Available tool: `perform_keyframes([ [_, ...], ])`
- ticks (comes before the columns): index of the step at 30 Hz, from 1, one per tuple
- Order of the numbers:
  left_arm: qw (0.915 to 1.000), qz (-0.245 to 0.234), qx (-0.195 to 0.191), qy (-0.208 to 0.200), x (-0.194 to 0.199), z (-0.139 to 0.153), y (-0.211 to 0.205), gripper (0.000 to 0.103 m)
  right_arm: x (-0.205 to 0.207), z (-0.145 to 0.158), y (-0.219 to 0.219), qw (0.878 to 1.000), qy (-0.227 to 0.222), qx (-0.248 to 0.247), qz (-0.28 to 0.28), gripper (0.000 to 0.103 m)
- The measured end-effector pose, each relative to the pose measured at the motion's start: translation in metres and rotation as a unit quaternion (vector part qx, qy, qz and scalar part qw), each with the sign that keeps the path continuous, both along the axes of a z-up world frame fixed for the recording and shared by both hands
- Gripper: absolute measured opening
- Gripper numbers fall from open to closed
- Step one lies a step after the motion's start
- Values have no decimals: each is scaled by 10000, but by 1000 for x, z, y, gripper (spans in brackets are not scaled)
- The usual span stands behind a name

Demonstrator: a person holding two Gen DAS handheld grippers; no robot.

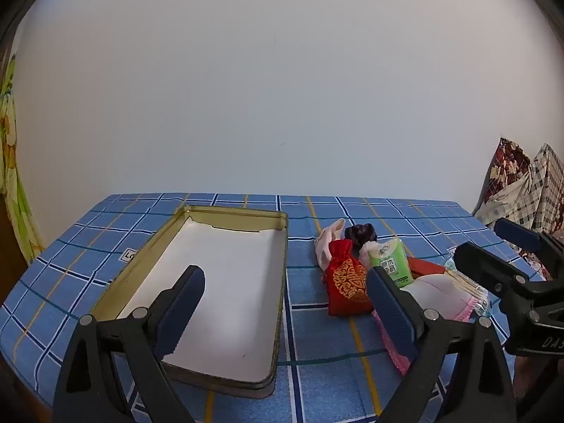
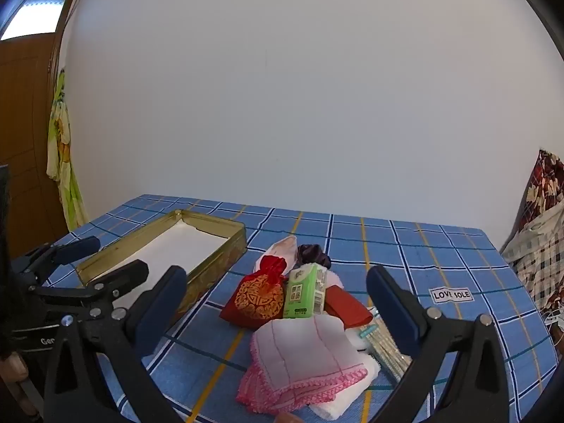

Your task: Organize soft objects

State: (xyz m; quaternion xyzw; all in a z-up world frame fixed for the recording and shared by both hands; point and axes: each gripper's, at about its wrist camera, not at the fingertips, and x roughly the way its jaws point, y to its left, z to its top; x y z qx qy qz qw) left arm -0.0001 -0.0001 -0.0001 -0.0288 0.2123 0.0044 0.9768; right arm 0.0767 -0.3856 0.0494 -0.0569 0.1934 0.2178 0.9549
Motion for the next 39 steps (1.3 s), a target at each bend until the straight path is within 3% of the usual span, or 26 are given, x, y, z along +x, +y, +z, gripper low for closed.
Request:
perform_keyframes([
  [39,9999,-38,-38,86,1,-6,-5,94,-4,-3,-13,9996,188,189,-59,103],
])
